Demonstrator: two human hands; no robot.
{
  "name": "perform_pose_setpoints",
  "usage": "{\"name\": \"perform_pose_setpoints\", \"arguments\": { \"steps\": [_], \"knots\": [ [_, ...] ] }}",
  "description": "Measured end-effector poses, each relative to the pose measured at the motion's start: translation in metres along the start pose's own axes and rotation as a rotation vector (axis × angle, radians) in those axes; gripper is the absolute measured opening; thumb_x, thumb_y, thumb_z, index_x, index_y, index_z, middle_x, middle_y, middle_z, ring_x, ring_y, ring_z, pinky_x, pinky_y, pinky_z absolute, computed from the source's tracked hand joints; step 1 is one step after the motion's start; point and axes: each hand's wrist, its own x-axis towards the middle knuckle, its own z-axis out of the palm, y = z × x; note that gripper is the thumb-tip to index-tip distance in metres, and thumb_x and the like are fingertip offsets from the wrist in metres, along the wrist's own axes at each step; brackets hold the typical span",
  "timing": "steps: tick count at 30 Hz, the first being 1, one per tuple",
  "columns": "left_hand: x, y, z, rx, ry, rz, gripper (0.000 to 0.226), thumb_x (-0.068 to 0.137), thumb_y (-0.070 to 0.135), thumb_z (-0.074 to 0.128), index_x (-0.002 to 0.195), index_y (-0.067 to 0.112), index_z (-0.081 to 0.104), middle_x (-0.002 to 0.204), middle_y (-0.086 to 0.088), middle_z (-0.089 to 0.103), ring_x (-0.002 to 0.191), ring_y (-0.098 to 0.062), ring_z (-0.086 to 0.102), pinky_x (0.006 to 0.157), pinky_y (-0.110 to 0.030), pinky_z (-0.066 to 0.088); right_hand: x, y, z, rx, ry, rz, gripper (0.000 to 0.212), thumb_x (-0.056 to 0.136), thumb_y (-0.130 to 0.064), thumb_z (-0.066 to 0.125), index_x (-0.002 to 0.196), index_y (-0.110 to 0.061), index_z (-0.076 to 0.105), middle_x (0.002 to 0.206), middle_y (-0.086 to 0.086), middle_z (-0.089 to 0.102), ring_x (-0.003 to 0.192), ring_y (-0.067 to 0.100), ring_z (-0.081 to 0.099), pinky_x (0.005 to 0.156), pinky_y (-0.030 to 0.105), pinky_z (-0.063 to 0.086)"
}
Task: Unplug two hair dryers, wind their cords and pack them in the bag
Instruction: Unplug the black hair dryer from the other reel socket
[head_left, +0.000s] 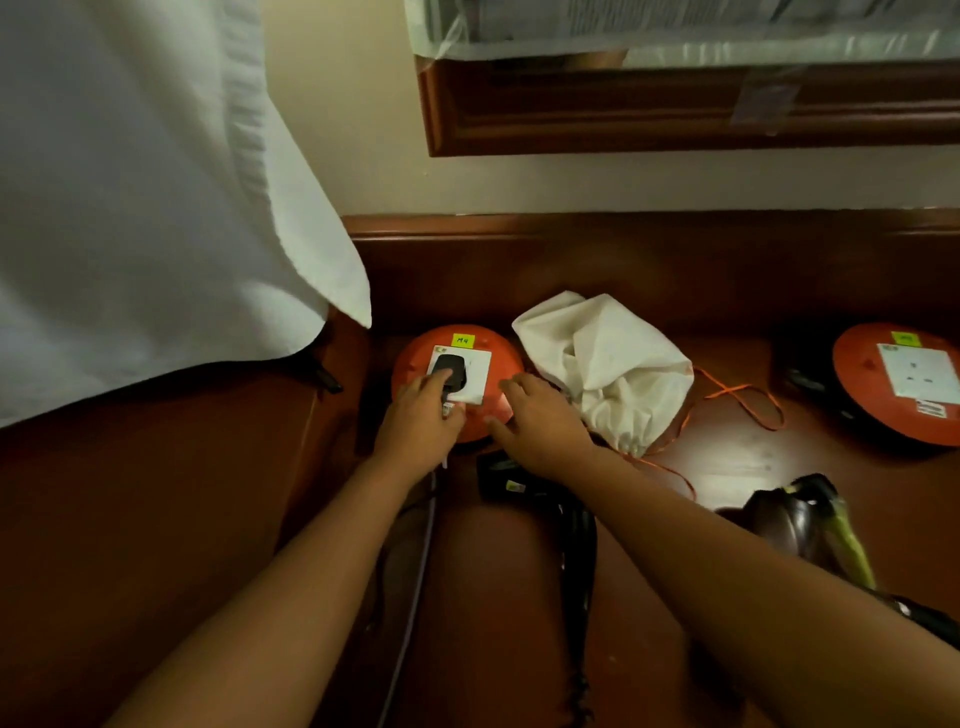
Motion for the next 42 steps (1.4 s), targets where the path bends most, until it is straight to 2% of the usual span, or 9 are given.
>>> {"name": "perform_pose_setpoints", "arguments": {
  "steps": [5, 8, 16, 23, 27, 31, 34, 38, 42],
  "knots": [
    [0.035, -0.023, 0.005, 0.025, 0.013, 0.006, 0.052, 0.093, 0.024, 0.055, 0.142, 0.013, 0.04, 0.144, -0.011, 0.043, 0.131, -0.03, 0.037, 0.105, -0.04, 0.035, 0.047, -0.002, 0.026, 0.0, -0.068, -0.055, 0.059, 0.093, -0.039, 0.051, 0.141, -0.008, 0.037, 0.144, 0.013, 0.041, 0.131, 0.028, 0.038, 0.109, 0.039, 0.03],
    [0.049, -0.035, 0.007, 0.044, 0.011, 0.032, 0.052, 0.095, 0.027, 0.054, 0.144, 0.016, 0.038, 0.145, -0.008, 0.042, 0.133, -0.028, 0.035, 0.104, -0.037, 0.035, 0.061, -0.001, 0.034, 0.011, -0.073, -0.066, 0.058, 0.092, -0.031, 0.051, 0.143, -0.005, 0.036, 0.147, 0.014, 0.038, 0.134, 0.029, 0.035, 0.112, 0.039, 0.028],
    [0.065, -0.046, 0.017, 0.006, 0.019, 0.102, 0.051, 0.094, 0.03, 0.056, 0.141, 0.018, 0.043, 0.142, -0.006, 0.047, 0.134, -0.025, 0.033, 0.105, -0.037, 0.033, 0.071, 0.01, 0.036, -0.005, -0.032, -0.105, 0.049, 0.095, -0.024, 0.045, 0.14, -0.007, 0.042, 0.144, 0.011, 0.042, 0.13, 0.026, 0.04, 0.106, 0.039, 0.033],
    [0.063, -0.047, 0.02, -0.058, 0.056, 0.103, 0.049, 0.092, 0.027, 0.059, 0.139, 0.017, 0.047, 0.138, -0.008, 0.05, 0.133, -0.025, 0.036, 0.103, -0.036, 0.035, 0.067, 0.014, 0.042, -0.03, -0.037, -0.112, 0.055, 0.096, -0.034, 0.037, 0.144, -0.008, 0.034, 0.147, 0.009, 0.037, 0.134, 0.024, 0.035, 0.107, 0.037, 0.031],
    [0.061, -0.046, 0.02, -0.078, 0.059, 0.105, 0.049, 0.093, 0.026, 0.059, 0.139, 0.017, 0.046, 0.14, -0.008, 0.047, 0.134, -0.025, 0.034, 0.104, -0.036, 0.034, 0.068, 0.014, 0.041, -0.033, -0.049, -0.115, 0.052, 0.097, -0.028, 0.039, 0.144, -0.007, 0.034, 0.147, 0.011, 0.037, 0.133, 0.025, 0.036, 0.108, 0.037, 0.031],
    [0.06, -0.046, 0.02, -0.104, 0.065, 0.09, 0.049, 0.092, 0.025, 0.06, 0.139, 0.018, 0.046, 0.141, -0.008, 0.046, 0.134, -0.025, 0.034, 0.104, -0.035, 0.034, 0.067, 0.016, 0.038, -0.044, -0.052, -0.135, 0.05, 0.096, -0.023, 0.039, 0.142, -0.003, 0.038, 0.144, 0.015, 0.041, 0.128, 0.029, 0.042, 0.103, 0.042, 0.039],
    [0.06, -0.047, 0.021, -0.127, 0.071, 0.091, 0.049, 0.092, 0.024, 0.06, 0.139, 0.017, 0.047, 0.14, -0.008, 0.047, 0.133, -0.024, 0.035, 0.103, -0.032, 0.033, 0.069, 0.018, 0.038, -0.048, -0.086, -0.125, 0.052, 0.094, -0.025, 0.032, 0.139, 0.0, 0.042, 0.139, 0.018, 0.046, 0.123, 0.034, 0.048, 0.098, 0.048, 0.044],
    [0.06, -0.048, 0.019, -0.134, 0.063, 0.091, 0.049, 0.092, 0.025, 0.06, 0.139, 0.018, 0.047, 0.14, -0.007, 0.047, 0.133, -0.023, 0.036, 0.104, -0.031, 0.033, 0.072, 0.021, 0.039, -0.06, -0.098, -0.132, 0.059, 0.092, -0.03, 0.023, 0.139, 0.0, 0.042, 0.139, 0.018, 0.047, 0.122, 0.034, 0.048, 0.098, 0.05, 0.045],
    [0.059, -0.047, 0.019, -0.147, 0.064, 0.084, 0.049, 0.092, 0.025, 0.06, 0.139, 0.017, 0.047, 0.14, -0.008, 0.046, 0.133, -0.024, 0.037, 0.104, -0.033, 0.035, 0.073, 0.021, 0.038, -0.045, -0.101, -0.129, 0.053, 0.093, -0.025, 0.03, 0.138, 0.0, 0.044, 0.139, 0.017, 0.047, 0.122, 0.034, 0.048, 0.098, 0.05, 0.044]
  ]
}}
